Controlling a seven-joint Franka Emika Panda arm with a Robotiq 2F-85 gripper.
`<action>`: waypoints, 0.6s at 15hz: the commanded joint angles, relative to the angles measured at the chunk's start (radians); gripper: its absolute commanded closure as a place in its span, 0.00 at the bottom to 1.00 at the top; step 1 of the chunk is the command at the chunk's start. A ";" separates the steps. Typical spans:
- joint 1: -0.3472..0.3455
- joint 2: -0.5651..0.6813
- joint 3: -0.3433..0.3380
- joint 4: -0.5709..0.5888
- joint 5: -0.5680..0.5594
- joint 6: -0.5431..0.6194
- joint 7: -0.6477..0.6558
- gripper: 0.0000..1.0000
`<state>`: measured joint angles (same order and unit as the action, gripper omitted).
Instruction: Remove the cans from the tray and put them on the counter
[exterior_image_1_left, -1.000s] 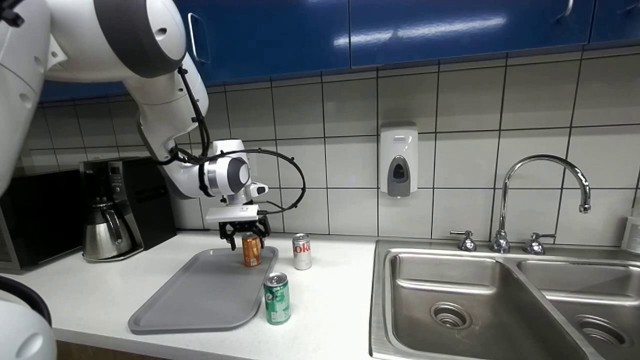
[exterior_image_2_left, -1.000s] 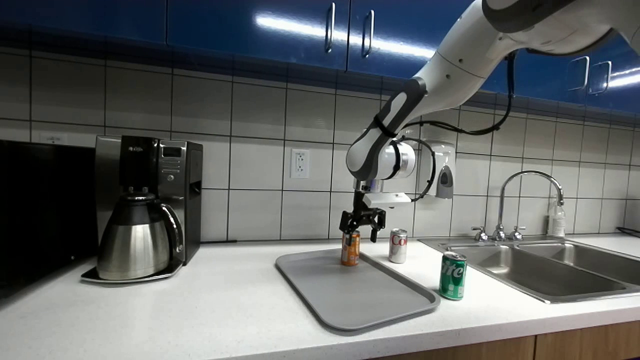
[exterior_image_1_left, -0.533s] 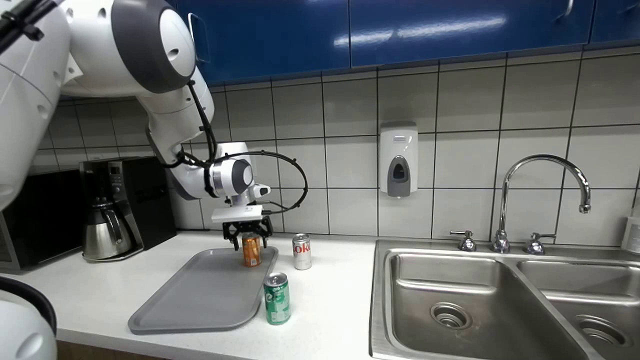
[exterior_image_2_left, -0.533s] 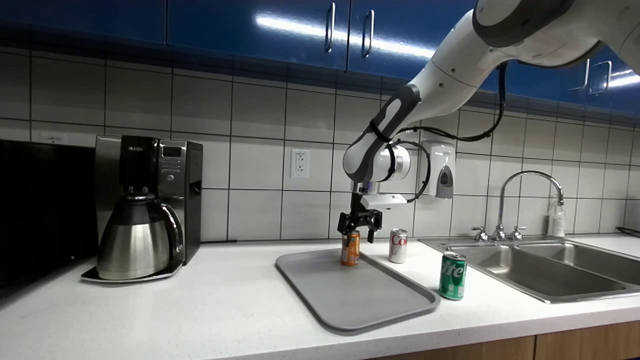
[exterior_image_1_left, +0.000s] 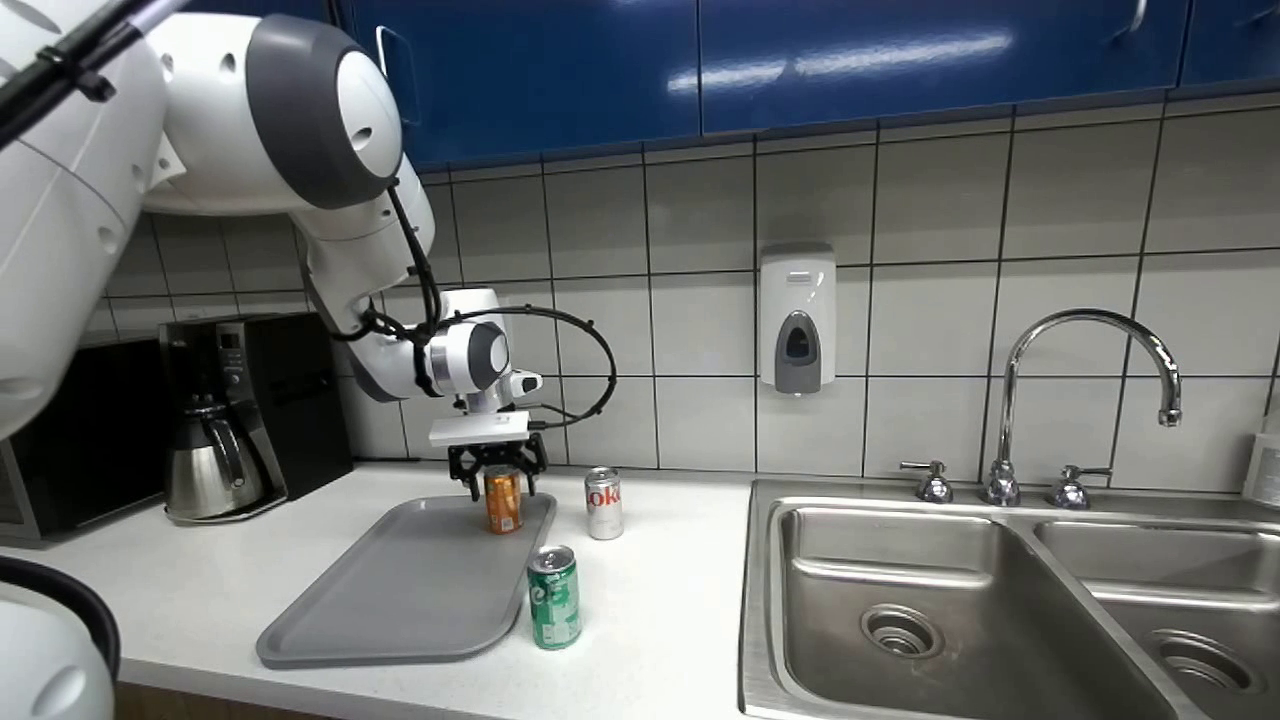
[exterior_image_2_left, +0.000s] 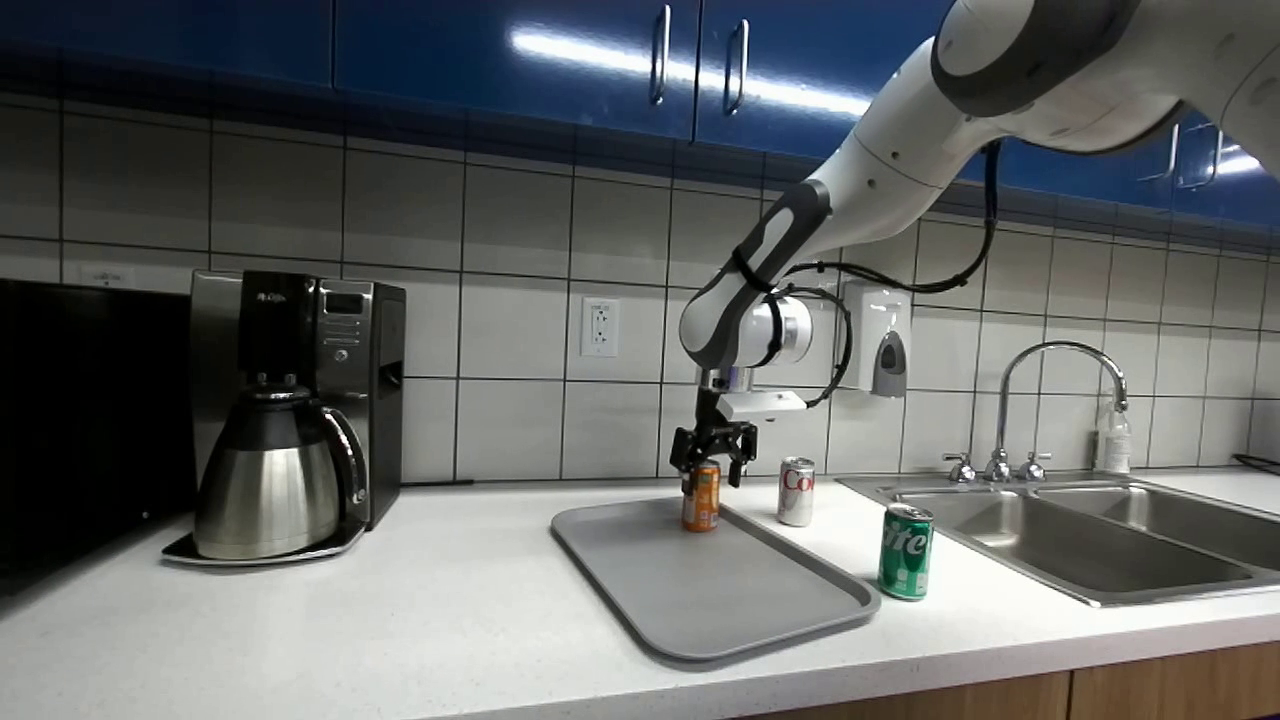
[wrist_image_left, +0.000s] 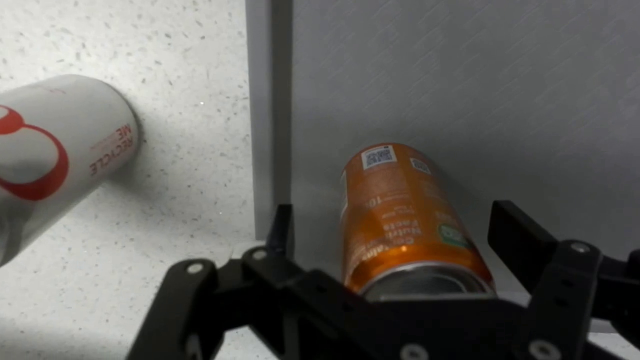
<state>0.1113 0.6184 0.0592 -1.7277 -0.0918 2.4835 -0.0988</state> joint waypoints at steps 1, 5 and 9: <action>-0.008 0.029 0.016 0.065 -0.002 -0.048 -0.035 0.00; -0.005 0.042 0.020 0.084 -0.003 -0.054 -0.039 0.00; -0.004 0.055 0.019 0.099 -0.006 -0.062 -0.041 0.00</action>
<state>0.1131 0.6522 0.0698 -1.6758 -0.0918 2.4637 -0.1130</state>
